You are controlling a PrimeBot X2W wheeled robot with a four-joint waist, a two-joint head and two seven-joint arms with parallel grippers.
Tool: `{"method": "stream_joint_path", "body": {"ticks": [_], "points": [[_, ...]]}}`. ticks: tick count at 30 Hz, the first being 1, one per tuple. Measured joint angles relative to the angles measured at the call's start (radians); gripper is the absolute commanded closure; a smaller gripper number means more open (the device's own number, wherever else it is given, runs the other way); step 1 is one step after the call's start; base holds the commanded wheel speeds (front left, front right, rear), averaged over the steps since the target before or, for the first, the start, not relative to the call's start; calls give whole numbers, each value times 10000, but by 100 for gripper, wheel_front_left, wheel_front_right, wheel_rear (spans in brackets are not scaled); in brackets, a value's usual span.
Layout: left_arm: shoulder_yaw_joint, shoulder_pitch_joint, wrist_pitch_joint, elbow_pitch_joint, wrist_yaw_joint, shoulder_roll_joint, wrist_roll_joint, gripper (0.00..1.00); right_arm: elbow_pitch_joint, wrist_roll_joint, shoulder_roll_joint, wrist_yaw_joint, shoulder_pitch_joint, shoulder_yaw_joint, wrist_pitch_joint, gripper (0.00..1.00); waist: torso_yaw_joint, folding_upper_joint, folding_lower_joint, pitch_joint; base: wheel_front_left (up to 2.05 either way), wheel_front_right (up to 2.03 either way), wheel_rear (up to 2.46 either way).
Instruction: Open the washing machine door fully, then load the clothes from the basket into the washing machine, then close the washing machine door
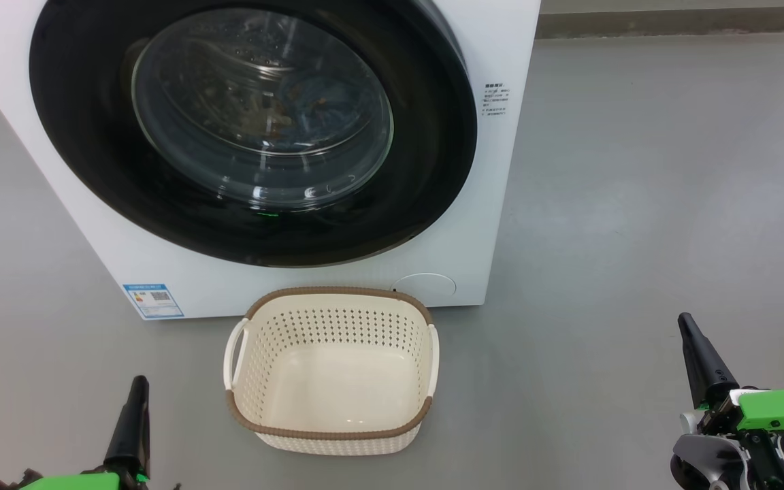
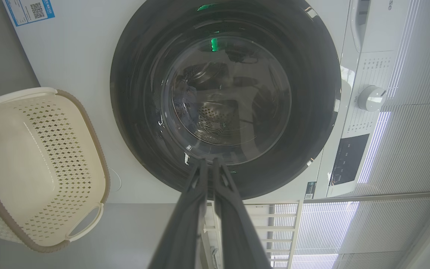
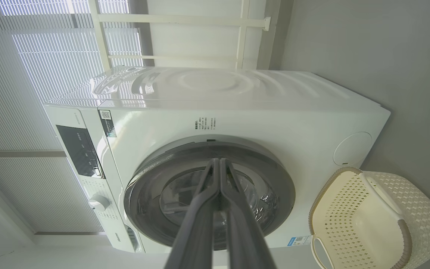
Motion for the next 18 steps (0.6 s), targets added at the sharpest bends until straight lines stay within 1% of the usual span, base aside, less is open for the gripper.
{"method": "stream_joint_path", "body": {"ticks": [18], "points": [[2,0,0,0,0,-2,0,100,0,0,4,0,1,-4,12,100,0,0,0,0,0,0,0]]}}
